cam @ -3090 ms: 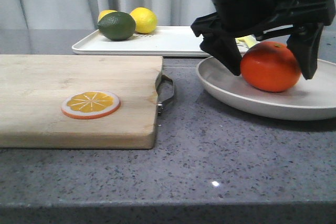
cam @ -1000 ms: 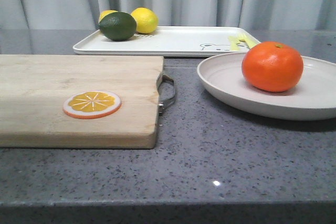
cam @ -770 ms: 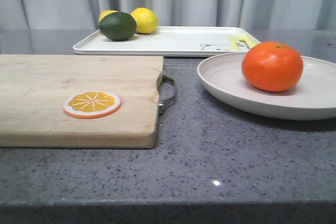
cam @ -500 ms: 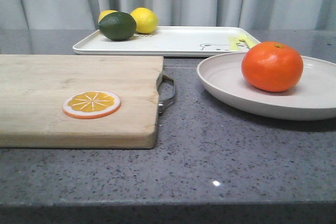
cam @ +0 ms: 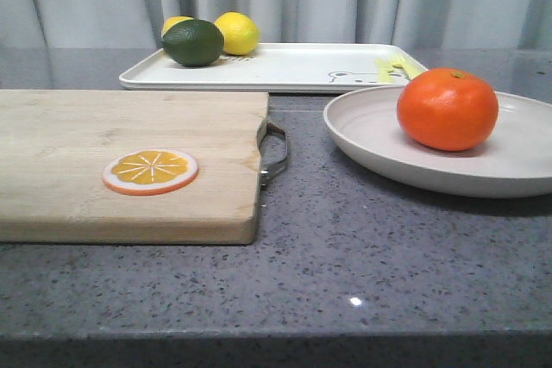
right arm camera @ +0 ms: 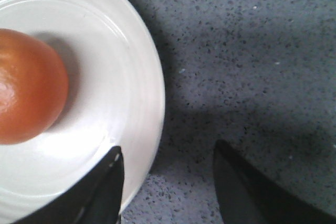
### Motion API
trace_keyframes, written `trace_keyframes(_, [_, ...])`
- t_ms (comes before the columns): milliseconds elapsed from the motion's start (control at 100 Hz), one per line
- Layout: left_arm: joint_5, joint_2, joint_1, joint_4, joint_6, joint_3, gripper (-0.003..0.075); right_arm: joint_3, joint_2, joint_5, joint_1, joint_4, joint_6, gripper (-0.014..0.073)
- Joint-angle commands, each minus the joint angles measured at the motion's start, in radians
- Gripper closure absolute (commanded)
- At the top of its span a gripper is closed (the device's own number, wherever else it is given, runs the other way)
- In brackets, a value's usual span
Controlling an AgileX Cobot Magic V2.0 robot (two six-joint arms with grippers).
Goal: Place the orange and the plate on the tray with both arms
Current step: 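Lower the right gripper and pinch the rim of the white plate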
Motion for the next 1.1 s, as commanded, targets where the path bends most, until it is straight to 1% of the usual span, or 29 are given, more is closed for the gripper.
trace_keyframes(0, [-0.081, -0.003, 0.003, -0.012, 0.0, -0.026, 0.0439, -0.061, 0.037, -0.005, 0.0, 0.028, -0.012, 0.019])
trace_keyframes(190, [-0.081, -0.003, 0.003, -0.012, 0.0, -0.026, 0.0439, -0.101, 0.13, 0.007, 0.0, 0.041, -0.012, 0.019])
trace_keyframes(410, [-0.081, -0.003, 0.003, -0.012, 0.0, -0.026, 0.0439, -0.102, 0.186, 0.004, 0.0, 0.042, -0.012, 0.0191])
trace_keyframes(460, [-0.081, -0.003, 0.003, -0.012, 0.0, -0.026, 0.0439, -0.102, 0.193, 0.004, 0.0, 0.042, -0.012, 0.0204])
trace_keyframes(530, [-0.081, -0.003, 0.003, -0.012, 0.0, -0.026, 0.0439, -0.102, 0.203, 0.004, 0.0, 0.042, -0.012, 0.0249])
trace_keyframes(700, [-0.081, -0.003, 0.003, -0.012, 0.0, -0.026, 0.0439, -0.102, 0.217, 0.006, 0.0, 0.043, -0.012, 0.0393])
trace_keyframes(840, [-0.081, -0.003, 0.003, -0.012, 0.0, -0.026, 0.0439, -0.102, 0.217, 0.006, 0.0, 0.043, -0.012, 0.0487])
trace_keyframes(980, [-0.081, -0.003, 0.003, -0.012, 0.0, -0.026, 0.0439, -0.102, 0.217, 0.007, 0.0, 0.043, -0.012, 0.0569])
trace_keyframes(1090, [-0.081, -0.003, 0.003, -0.012, 0.0, -0.026, 0.0439, -0.102, 0.217, 0.009, 0.0, 0.043, -0.012, 0.0616])
